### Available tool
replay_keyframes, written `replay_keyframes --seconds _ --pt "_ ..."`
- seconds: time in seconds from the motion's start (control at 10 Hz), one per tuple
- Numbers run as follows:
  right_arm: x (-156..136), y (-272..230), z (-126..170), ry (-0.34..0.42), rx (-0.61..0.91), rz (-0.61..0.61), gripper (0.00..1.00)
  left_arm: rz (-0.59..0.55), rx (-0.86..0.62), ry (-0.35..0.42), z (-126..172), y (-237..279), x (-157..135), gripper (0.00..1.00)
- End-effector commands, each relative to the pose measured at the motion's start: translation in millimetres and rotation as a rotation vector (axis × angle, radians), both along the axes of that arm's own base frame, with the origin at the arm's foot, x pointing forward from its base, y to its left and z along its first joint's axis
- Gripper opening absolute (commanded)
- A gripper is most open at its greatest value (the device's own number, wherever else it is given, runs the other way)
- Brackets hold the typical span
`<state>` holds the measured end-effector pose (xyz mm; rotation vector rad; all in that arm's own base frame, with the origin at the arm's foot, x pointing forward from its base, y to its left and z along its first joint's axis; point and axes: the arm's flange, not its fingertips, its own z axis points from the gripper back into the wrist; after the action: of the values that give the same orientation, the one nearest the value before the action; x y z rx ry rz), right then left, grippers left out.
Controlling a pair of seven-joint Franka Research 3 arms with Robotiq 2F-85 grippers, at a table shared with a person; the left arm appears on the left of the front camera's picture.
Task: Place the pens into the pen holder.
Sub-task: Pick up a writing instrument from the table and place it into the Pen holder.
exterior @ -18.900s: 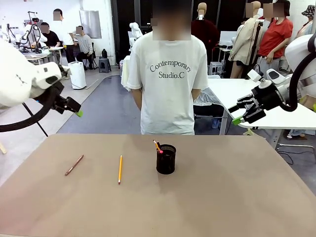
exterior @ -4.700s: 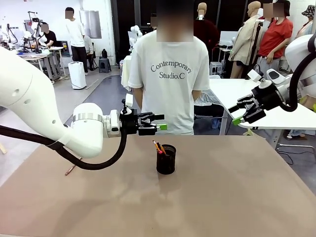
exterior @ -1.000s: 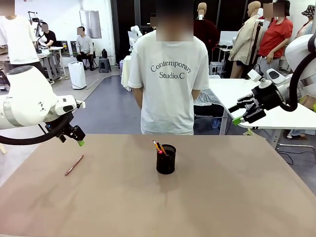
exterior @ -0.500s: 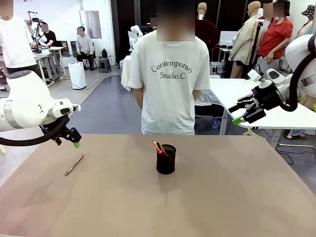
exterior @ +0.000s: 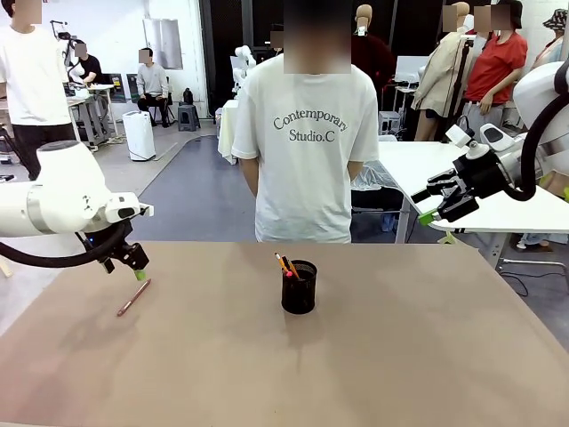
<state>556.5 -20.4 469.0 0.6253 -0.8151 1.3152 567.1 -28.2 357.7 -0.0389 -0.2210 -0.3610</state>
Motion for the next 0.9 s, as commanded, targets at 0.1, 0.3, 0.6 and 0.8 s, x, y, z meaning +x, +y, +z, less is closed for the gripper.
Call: replay_keyframes --seconds 0.1,0.3,0.6,0.8 --pt "1 1 3 0.009 -0.013 -0.010 1.00 -0.016 0.040 0.068 -15 5 15 1.00" --pt "1 1 3 0.009 -0.013 -0.010 1.00 -0.028 0.041 0.090 -24 4 20 1.00" --pt "1 1 3 0.009 -0.013 -0.010 1.00 -0.038 0.035 0.105 -35 -8 28 1.00" --pt "1 1 3 0.009 -0.013 -0.010 1.00 -0.040 0.030 0.103 -38 -15 35 1.00"
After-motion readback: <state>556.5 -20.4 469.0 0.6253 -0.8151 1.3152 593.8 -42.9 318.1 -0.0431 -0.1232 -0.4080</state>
